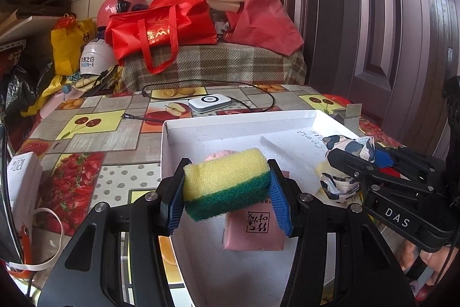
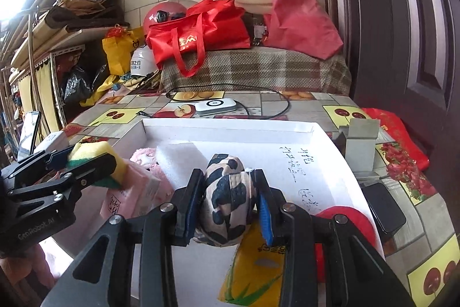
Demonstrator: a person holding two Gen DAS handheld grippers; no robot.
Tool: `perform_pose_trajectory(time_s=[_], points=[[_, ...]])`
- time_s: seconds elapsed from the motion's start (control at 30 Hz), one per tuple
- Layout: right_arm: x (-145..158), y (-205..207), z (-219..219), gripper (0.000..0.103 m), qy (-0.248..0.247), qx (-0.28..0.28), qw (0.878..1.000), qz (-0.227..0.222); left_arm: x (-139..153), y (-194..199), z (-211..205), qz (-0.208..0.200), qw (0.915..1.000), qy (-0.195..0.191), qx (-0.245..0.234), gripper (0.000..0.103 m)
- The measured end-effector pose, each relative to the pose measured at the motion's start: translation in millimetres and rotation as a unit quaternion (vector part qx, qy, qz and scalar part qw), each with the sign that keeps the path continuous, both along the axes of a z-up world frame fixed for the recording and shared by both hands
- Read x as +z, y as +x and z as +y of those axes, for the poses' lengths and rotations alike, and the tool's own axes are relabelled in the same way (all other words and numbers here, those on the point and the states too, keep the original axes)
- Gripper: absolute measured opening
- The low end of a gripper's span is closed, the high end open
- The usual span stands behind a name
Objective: Organize soft objects
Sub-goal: 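Carry the scrub sponge and patterned cloth into the white tray and release both, then grasp the white foam sheet with the left tool while the right tool grasps the blue-purple hair ties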
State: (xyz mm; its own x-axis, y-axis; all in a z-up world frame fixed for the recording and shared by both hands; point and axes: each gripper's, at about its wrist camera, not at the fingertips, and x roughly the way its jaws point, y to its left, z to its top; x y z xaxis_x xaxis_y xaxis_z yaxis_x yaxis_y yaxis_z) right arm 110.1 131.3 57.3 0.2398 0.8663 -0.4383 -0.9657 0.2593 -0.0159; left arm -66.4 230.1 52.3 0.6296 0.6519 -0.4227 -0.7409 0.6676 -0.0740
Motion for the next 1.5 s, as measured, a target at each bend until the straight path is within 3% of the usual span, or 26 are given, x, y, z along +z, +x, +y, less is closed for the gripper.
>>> perform_pose_trajectory(time_s=[0.1, 0.13, 0.17, 0.2, 0.23, 0.43, 0.5, 0.83, 1.0, 1.27, 1.5], points=[[2, 0, 1, 0.038, 0.004, 0.001, 1.0, -0.006, 0, 0, 0, 0.002, 1.0, 0.002, 0.008, 0.059], [3, 1, 0, 0.042, 0.008, -0.003, 1.0, -0.005, 0, 0, 0, 0.003, 0.9999, 0.002, 0.011, 0.069], [3, 2, -3, 0.057, 0.014, -0.011, 1.0, -0.005, 0, -1, 0, 0.004, 0.9998, 0.003, 0.017, 0.085], [4, 4, -5, 0.069, 0.02, -0.016, 1.0, -0.003, 1, -2, 0, 0.001, 0.9997, 0.006, 0.024, 0.09], [5, 6, -7, 0.089, 0.026, -0.024, 0.999, -0.001, 1, -5, 0, -0.004, 0.9995, 0.006, 0.029, 0.1], [6, 10, -8, 0.096, 0.035, -0.038, 0.999, 0.003, 3, -9, -3, -0.01, 0.9994, 0.013, 0.031, 0.103], [6, 14, -8, 0.103, 0.035, -0.048, 0.998, 0.009, 3, -9, -4, -0.012, 0.9993, 0.016, 0.031, 0.103], [9, 8, -18, 0.103, 0.058, -0.056, 0.997, -0.01, 6, -18, -6, -0.032, 0.9981, 0.02, 0.049, 0.103], [10, 15, -29, 0.103, 0.065, -0.085, 0.994, -0.002, 7, -28, -9, -0.032, 0.9973, 0.028, 0.059, 0.103], [12, 11, -61, 0.103, 0.072, -0.128, 0.989, -0.028, 6, -45, -20, -0.038, 0.9973, 0.035, 0.052, 0.103], [10, 10, -96, 0.103, 0.076, -0.14, 0.987, -0.021, 6, -62, -39, -0.03, 0.9979, 0.039, 0.043, 0.103]])
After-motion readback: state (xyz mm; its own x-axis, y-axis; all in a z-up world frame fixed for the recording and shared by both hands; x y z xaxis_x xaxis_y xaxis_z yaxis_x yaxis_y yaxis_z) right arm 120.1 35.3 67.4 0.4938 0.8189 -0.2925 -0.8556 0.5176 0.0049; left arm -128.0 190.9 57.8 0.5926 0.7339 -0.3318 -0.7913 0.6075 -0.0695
